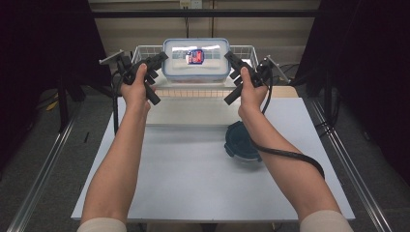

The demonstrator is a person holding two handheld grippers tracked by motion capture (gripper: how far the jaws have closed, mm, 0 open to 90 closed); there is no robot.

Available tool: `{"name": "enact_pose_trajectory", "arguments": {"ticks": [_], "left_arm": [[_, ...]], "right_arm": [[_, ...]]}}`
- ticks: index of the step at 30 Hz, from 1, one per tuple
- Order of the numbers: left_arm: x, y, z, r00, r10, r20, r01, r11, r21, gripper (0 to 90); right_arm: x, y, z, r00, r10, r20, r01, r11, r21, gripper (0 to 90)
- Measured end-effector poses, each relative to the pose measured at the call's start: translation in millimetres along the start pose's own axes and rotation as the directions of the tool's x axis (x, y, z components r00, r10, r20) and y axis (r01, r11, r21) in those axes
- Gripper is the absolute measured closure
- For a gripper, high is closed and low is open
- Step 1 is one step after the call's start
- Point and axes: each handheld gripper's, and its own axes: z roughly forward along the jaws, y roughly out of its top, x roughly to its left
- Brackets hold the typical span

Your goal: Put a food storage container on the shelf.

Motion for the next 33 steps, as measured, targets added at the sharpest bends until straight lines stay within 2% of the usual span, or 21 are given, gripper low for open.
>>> {"name": "enact_pose_trajectory", "arguments": {"ticks": [2, 4, 5, 7, 11, 14, 15, 16, 20, 21, 22, 25, 28, 29, 30, 33], "left_arm": [[0.6, 0.4, 0.2, 1.0, -0.007, -0.002, 0.007, 0.9999, 0.008, 57.6], [2.0, 0.0, 1.7, 1.0, -0.006, -0.004, 0.006, 1.0, -0.004, 57.6], [2.7, 1.0, 1.1, 0.9999, 0.001, -0.013, -0.001, 0.9999, 0.011, 57.6], [2.8, 0.9, 3.0, 0.9999, -0.009, -0.008, 0.009, 0.9999, -0.009, 57.6], [4.6, 1.9, 5.4, 0.9999, -0.009, -0.012, 0.009, 0.9999, -0.014, 57.5], [6.5, 2.6, 6.5, 0.9997, 0.013, -0.02, -0.013, 0.9999, -0.01, 56.8], [6.2, 2.6, 8.1, 0.9997, 0.005, -0.025, -0.006, 0.9997, -0.025, 56.6], [6.1, 3.1, 8.3, 0.9989, 0.021, -0.041, -0.022, 0.9997, -0.014, 56.0], [7.0, 4.3, 10.5, 0.997, 0.037, -0.068, -0.037, 0.9993, -0.009, 54.1], [8.0, 4.7, 10.1, 0.9968, 0.042, -0.068, -0.042, 0.9991, 0.003, 54.0], [7.5, 4.7, 11.3, 0.9972, 0.031, -0.069, -0.032, 0.9994, -0.011, 53.9], [8.0, 4.6, 11.8, 0.9969, 0.036, -0.07, -0.037, 0.9993, -0.012, 53.7], [9.9, 4.6, 12.1, 0.9958, 0.055, -0.073, -0.056, 0.9984, -0.008, 53.6], [9.0, 4.3, 13.4, 0.9963, 0.036, -0.077, -0.038, 0.999, -0.021, 53.6], [8.8, 4.2, 13.9, 0.9952, 0.036, -0.091, -0.038, 0.999, -0.023, 53.6], [9.0, 3.4, 15.9, 0.9964, 0.035, -0.078, -0.038, 0.9986, -0.037, 53.3]], "right_arm": [[-0.6, 0.5, 2.4, 1.0, -0.001, 0.004, 0.001, 1.0, -0.005, 58.6], [-1.0, 0.9, 4.0, 1.0, -0.002, 0.008, 0.002, 1.0, -0.006, 58.5], [-1.8, 0.7, 5.0, 1.0, -0.004, 0.009, 0.004, 1.0, -0.006, 58.5], [-3.2, 0.3, 6.7, 0.9999, -0.005, 0.014, 0.005, 1.0, -0.007, 58.3], [-4.3, 0.1, 9.5, 0.9998, -0.005, 0.021, 0.006, 1.0, -0.009, 58.1], [-4.4, 0.0, 11.9, 0.9995, -0.013, 0.028, 0.013, 1.0, -0.004, 57.8], [-4.5, 0.1, 12.0, 0.9994, -0.014, 0.031, 0.014, 1.0, 0.001, 57.7], [-4.6, 0.0, 12.8, 0.9993, -0.014, 0.035, 0.014, 1.0, 0.007, 57.6], [-5.9, -2.2, 14.4, 0.9986, -0.03, 0.044, 0.029, 1.0, 0.012, 57.2], [-6.1, -2.3, 14.7, 0.9986, -0.027, 0.044, 0.027, 1.0, 0.013, 57.1], [-6.6, -2.8, 15.5, 0.9988, -0.024, 0.042, 0.024, 1.0, 0.01, 57.0], [-7.5, -2.9, 17.4, 0.9981, -0.038, 0.049, 0.037, 0.999, 0.013, 56.7], [-7.4, -3.1, 19.4, 0.9977, -0.039, 0.055, 0.039, 0.999, 0.009, 56.3], [-7.7, -3.1, 19.8, 0.9976, -0.04, 0.057, 0.039, 0.999, 0.01, 56.1], [-7.6, -3.3, 20.6, 0.9974, -0.04, 0.06, 0.04, 0.999, 0.006, 55.9], [-8.0, -3.0, 23.2, 0.996, -0.054, 0.071, 0.053, 0.999, 0.005, 55.8]]}}
